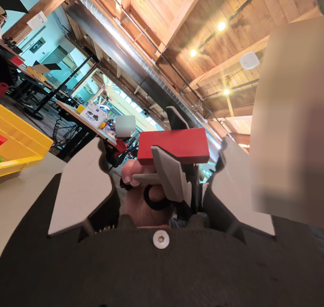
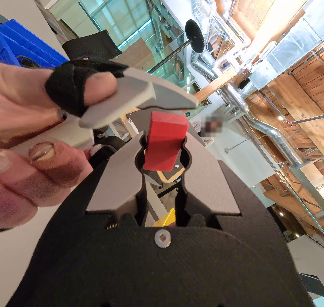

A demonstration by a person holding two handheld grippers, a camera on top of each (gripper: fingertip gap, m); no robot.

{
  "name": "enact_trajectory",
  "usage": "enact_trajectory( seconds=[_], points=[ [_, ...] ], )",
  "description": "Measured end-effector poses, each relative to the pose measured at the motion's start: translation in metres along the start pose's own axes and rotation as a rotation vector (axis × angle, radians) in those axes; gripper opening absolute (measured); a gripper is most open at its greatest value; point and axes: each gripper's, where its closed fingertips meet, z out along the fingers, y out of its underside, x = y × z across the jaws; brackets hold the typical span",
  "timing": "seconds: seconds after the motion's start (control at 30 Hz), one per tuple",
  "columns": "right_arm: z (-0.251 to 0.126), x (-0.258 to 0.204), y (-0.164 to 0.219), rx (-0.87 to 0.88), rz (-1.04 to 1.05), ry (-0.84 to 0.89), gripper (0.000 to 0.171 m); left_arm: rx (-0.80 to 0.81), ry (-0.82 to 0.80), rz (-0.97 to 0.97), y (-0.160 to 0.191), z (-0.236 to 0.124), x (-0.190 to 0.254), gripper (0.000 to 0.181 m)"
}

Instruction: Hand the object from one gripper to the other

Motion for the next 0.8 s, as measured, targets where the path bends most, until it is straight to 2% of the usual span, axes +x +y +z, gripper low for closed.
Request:
enact_trajectory(
  seconds=[0.03, 0.1, 0.13, 0.43, 0.5, 0.6, 0.67, 0.8],
  points=[
    [0.0, 0.0, 0.0, -0.002, 0.0, 0.006, 0.034, 0.011, 0.023, -0.018, 0.001, 0.001, 0.002, 0.108],
    [-0.001, 0.002, 0.003, -0.016, -0.001, 0.018, 0.033, 0.023, 0.054, -0.022, 0.002, 0.003, 0.006, 0.091],
    [-0.002, 0.003, 0.004, -0.01, 0.01, 0.02, 0.033, 0.03, 0.072, -0.012, 0.002, 0.003, 0.01, 0.076],
    [-0.006, 0.005, 0.002, 0.025, 0.008, 0.01, 0.035, -0.019, 0.059, 0.019, 0.008, 0.005, 0.009, 0.075],
    [-0.009, 0.006, 0.004, 0.035, 0.028, -0.003, 0.049, -0.07, 0.031, 0.07, 0.006, 0.003, 0.006, 0.075],
    [-0.015, 0.001, 0.011, 0.026, 0.058, -0.073, 0.056, -0.227, -0.005, 0.208, 0.006, -0.002, 0.004, 0.075],
    [-0.02, -0.007, 0.016, 0.025, 0.098, -0.156, 0.059, -0.395, -0.054, 0.358, 0.011, -0.008, -0.001, 0.075],
    [-0.03, -0.021, 0.033, -0.023, 0.257, -0.312, 0.046, -0.687, -0.182, 0.685, 0.012, -0.025, -0.021, 0.075]
  ],
)
